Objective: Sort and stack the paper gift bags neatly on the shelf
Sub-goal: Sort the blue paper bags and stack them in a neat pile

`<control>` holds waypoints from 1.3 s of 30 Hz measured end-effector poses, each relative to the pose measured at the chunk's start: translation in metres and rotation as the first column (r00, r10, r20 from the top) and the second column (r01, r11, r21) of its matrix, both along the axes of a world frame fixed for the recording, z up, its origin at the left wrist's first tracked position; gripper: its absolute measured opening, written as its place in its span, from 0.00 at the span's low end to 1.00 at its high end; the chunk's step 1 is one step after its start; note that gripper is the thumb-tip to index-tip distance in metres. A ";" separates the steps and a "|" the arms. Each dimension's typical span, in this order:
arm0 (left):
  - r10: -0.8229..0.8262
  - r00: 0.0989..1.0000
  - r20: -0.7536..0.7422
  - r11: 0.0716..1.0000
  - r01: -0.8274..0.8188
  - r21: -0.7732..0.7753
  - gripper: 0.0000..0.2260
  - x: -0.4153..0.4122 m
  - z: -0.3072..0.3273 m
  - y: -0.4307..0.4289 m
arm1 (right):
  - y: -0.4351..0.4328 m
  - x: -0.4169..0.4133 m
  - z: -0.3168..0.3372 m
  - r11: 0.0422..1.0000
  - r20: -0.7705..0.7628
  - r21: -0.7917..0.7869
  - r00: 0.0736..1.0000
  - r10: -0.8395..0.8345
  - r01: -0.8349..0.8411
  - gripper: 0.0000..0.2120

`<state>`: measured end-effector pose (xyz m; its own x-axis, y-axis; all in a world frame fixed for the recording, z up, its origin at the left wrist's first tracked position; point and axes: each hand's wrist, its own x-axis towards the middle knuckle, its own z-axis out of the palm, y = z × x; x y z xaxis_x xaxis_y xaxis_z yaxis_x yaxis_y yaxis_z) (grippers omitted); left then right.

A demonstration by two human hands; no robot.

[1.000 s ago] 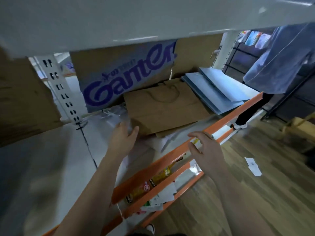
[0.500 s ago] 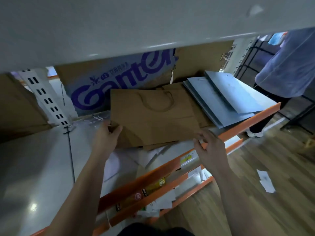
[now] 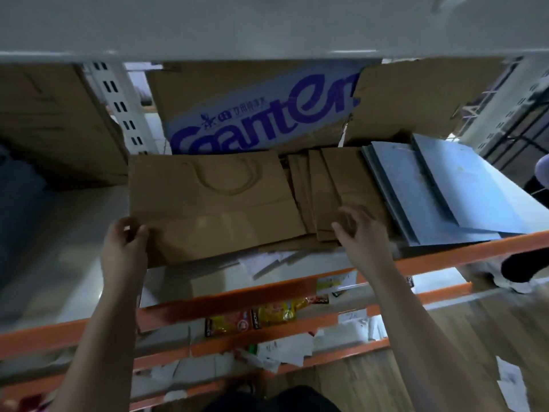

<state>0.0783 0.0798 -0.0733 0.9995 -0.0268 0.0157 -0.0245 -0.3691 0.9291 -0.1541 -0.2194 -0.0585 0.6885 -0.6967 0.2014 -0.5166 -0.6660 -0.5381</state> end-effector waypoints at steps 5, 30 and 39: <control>0.074 0.997 -0.036 0.997 -0.074 0.025 0.09 -0.017 -0.007 0.021 | -0.015 0.019 -0.009 0.992 -0.110 -0.052 0.987 -0.118 0.113 0.25; -0.024 0.998 -0.059 0.999 0.026 0.037 0.14 -0.007 -0.006 0.017 | -0.004 0.032 -0.002 0.997 -0.206 -0.075 0.978 -0.040 0.025 0.30; -0.051 0.994 -0.099 0.999 0.052 0.005 0.14 -0.002 -0.007 0.015 | -0.005 0.030 -0.002 0.986 -0.213 -0.153 0.976 0.039 -0.073 0.26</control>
